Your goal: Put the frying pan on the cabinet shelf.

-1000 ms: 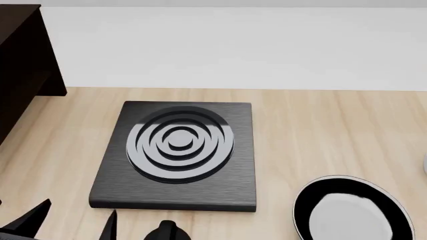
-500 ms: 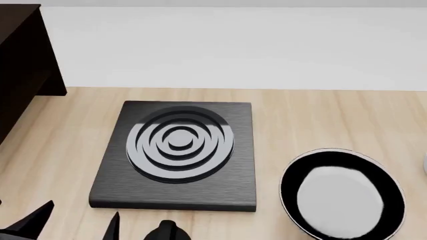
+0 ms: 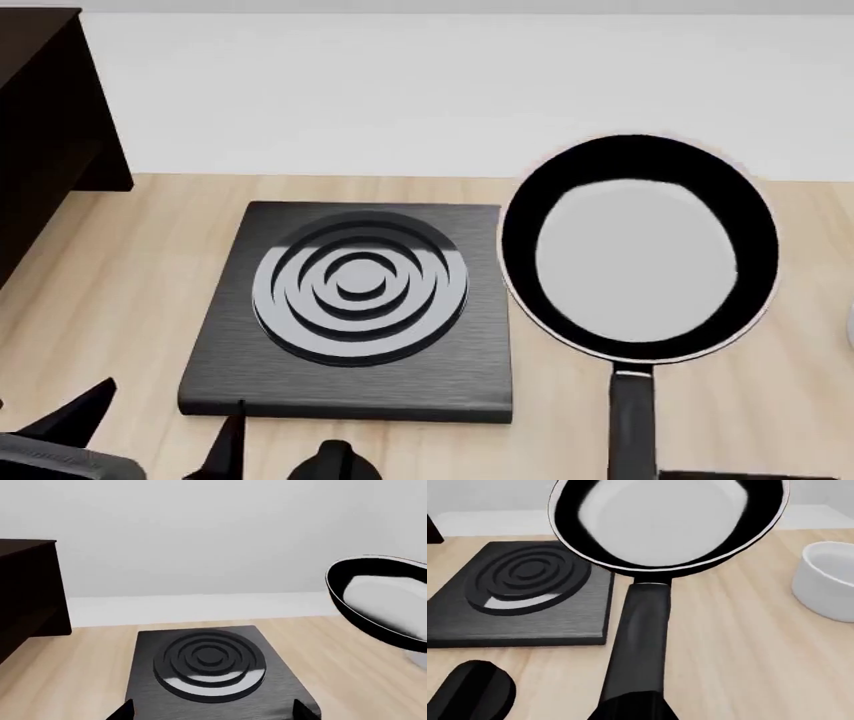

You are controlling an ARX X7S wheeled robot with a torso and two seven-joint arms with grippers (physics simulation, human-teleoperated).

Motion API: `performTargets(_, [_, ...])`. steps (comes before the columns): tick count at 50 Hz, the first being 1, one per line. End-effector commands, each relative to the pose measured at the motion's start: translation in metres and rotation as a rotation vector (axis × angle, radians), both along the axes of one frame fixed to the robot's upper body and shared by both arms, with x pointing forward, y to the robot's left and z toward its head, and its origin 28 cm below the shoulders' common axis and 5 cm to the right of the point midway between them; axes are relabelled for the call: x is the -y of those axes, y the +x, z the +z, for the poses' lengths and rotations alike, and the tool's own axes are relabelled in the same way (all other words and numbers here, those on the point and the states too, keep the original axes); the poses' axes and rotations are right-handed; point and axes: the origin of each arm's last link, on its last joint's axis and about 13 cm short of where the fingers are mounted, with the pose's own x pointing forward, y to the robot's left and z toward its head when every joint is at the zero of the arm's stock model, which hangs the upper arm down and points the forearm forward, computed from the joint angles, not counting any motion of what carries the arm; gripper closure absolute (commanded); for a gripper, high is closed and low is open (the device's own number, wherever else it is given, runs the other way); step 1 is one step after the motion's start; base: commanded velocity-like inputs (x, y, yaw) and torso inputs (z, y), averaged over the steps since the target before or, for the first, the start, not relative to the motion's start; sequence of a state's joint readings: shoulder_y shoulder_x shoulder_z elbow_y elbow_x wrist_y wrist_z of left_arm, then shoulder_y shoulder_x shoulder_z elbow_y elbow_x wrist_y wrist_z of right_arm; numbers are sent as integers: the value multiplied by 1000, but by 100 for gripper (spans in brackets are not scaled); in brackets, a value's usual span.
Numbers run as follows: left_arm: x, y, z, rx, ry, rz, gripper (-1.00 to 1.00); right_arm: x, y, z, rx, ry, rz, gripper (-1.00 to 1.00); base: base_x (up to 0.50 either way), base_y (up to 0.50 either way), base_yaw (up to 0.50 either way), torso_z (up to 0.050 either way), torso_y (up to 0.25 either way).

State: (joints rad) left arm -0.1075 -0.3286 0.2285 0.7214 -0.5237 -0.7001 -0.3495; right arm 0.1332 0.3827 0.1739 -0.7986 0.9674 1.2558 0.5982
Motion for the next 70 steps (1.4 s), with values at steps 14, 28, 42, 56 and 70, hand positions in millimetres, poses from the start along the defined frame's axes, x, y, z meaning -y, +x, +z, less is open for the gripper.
performTargets(14, [7, 50, 79, -63, -118, -317, -100, -17, -2, 38, 235, -5, 145, 100, 0, 0, 0, 1, 1])
performTargets(28, [18, 55, 89, -258, -296, -465, -100, -23, -3, 45, 272, 11, 185, 100, 0, 0, 0, 0, 1])
performTargets(42, [24, 63, 75, -390, -357, -525, -100, -26, -4, 48, 289, 13, 208, 100, 0, 0, 0, 1, 2])
performTargets(56, [36, 63, 79, -434, -470, -598, -100, -28, -4, 45, 285, 2, 222, 100, 0, 0, 0, 1, 1])
performTargets(70, [54, 65, 82, -452, -532, -648, -100, -29, -4, 41, 268, -5, 238, 100, 0, 0, 0, 0, 1])
